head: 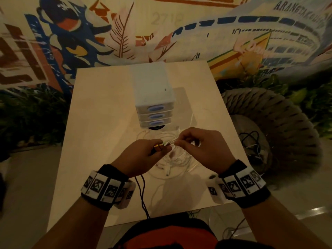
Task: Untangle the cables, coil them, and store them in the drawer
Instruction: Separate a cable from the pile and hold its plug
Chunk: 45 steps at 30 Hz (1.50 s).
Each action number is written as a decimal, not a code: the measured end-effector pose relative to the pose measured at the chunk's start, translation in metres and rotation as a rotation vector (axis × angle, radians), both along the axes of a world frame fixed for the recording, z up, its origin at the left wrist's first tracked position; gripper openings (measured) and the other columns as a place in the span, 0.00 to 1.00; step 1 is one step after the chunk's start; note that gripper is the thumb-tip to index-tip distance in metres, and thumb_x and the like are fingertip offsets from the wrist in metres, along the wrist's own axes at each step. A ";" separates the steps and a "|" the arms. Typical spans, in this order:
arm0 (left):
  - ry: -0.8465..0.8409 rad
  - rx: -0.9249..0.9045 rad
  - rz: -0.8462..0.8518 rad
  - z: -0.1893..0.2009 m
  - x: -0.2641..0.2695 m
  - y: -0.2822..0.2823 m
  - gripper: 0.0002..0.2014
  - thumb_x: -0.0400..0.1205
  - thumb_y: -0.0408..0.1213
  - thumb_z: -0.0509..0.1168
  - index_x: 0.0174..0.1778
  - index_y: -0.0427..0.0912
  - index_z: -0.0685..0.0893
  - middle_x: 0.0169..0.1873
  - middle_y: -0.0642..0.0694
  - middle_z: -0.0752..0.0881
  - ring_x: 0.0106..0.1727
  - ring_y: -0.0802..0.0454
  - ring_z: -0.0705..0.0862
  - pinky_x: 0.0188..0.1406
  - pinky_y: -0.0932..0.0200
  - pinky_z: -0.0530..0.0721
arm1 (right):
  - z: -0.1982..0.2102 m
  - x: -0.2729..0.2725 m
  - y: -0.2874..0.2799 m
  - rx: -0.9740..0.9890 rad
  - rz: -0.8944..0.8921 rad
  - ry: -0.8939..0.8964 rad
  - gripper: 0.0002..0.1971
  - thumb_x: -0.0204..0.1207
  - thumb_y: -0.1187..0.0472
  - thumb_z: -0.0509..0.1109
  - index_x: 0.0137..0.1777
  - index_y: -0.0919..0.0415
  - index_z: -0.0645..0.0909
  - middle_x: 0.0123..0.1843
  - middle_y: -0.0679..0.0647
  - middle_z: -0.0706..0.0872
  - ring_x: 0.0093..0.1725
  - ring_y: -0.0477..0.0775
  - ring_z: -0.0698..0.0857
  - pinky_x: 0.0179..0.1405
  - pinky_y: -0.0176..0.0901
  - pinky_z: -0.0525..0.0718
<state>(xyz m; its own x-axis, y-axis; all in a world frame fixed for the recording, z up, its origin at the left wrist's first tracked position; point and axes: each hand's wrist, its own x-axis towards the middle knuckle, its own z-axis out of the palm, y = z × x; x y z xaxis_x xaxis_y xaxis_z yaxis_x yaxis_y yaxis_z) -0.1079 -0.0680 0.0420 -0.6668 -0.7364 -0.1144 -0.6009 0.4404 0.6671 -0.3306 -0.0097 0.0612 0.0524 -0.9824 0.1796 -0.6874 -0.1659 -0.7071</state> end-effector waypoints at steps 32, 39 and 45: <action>0.055 0.021 -0.130 -0.006 0.002 -0.006 0.22 0.83 0.64 0.62 0.37 0.48 0.80 0.26 0.52 0.78 0.29 0.56 0.78 0.30 0.60 0.72 | -0.012 0.012 0.006 0.443 0.185 -0.397 0.15 0.91 0.55 0.56 0.45 0.60 0.78 0.34 0.50 0.85 0.34 0.48 0.85 0.39 0.38 0.83; 0.254 0.133 0.181 -0.002 0.006 -0.008 0.17 0.84 0.60 0.57 0.54 0.54 0.84 0.28 0.55 0.80 0.28 0.57 0.77 0.30 0.66 0.72 | -0.028 0.001 0.004 0.356 -0.195 -0.712 0.21 0.87 0.49 0.58 0.45 0.69 0.71 0.31 0.50 0.71 0.28 0.44 0.70 0.28 0.32 0.71; 0.322 0.135 0.271 -0.003 0.004 -0.007 0.20 0.85 0.61 0.54 0.41 0.52 0.84 0.25 0.45 0.76 0.26 0.52 0.73 0.30 0.60 0.71 | -0.042 -0.008 0.005 0.193 -0.176 -0.446 0.15 0.90 0.47 0.53 0.42 0.49 0.72 0.29 0.49 0.79 0.27 0.52 0.74 0.30 0.50 0.75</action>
